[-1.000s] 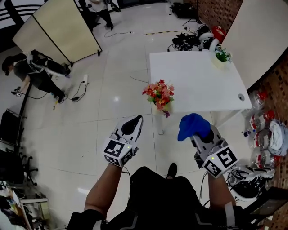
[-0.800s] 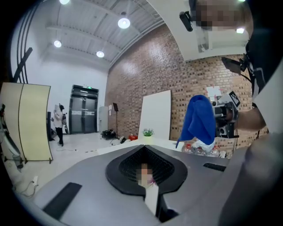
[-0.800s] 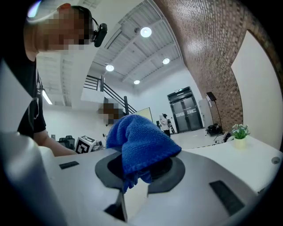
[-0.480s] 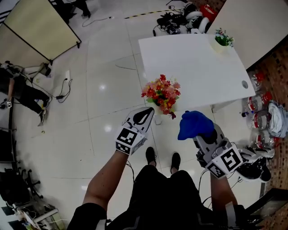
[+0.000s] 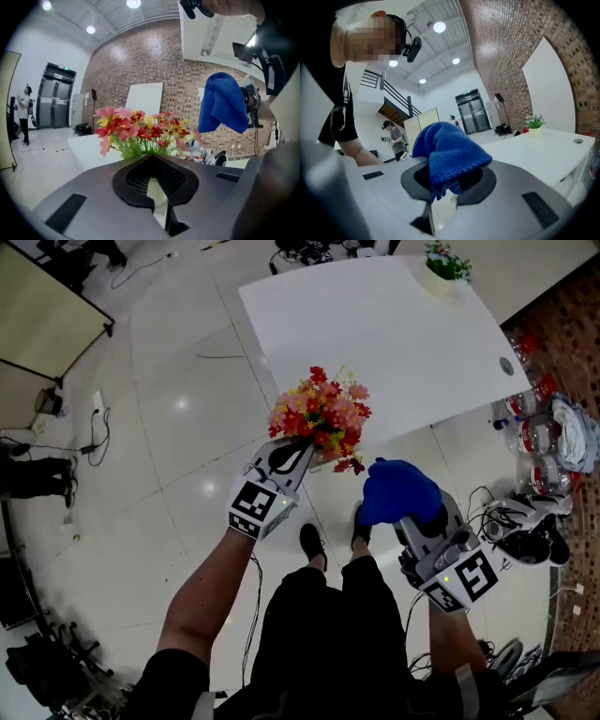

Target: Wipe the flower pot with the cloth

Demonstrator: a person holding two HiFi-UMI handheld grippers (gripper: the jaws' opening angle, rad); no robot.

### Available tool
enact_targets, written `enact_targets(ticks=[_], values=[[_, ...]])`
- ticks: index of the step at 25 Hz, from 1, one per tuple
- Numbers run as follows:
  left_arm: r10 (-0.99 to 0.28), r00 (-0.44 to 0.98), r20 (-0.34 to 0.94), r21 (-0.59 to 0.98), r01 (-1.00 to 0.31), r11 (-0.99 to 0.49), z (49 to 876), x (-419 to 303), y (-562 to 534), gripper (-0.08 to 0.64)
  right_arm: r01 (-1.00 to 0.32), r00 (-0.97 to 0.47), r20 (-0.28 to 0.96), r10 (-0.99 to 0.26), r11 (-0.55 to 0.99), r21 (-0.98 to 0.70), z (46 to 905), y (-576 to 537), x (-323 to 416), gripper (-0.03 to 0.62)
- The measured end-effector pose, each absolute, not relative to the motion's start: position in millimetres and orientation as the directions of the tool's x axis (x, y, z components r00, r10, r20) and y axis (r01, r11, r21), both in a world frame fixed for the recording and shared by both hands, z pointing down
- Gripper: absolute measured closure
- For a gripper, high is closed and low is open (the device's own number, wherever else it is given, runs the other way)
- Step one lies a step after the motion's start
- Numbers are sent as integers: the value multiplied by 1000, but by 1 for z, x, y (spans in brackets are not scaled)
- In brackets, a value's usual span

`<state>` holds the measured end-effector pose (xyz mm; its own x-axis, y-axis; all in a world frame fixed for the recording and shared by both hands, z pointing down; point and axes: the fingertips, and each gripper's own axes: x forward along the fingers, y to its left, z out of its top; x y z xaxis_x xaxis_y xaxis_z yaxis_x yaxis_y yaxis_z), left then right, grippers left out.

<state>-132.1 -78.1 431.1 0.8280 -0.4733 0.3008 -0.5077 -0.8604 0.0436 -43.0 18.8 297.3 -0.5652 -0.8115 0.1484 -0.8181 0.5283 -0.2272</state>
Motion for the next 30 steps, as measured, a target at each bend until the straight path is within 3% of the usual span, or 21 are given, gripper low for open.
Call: enact_targets(ticks=[4, 16, 30], values=[[-459, 824, 331, -9, -484, -875, 442, -119, -82, 556, -818, -562, 154, -812, 519, -246, 317, 16, -37, 529], [-417, 827, 378, 28, -461, -887, 457, -115, -87, 558, -809, -564, 151, -812, 508, -296, 347, 14, -38, 529], [-387, 832, 397, 46, -439, -897, 457, -115, -90, 560, -710, -704, 299, -644, 644, -284, 473, -18, -160, 529]])
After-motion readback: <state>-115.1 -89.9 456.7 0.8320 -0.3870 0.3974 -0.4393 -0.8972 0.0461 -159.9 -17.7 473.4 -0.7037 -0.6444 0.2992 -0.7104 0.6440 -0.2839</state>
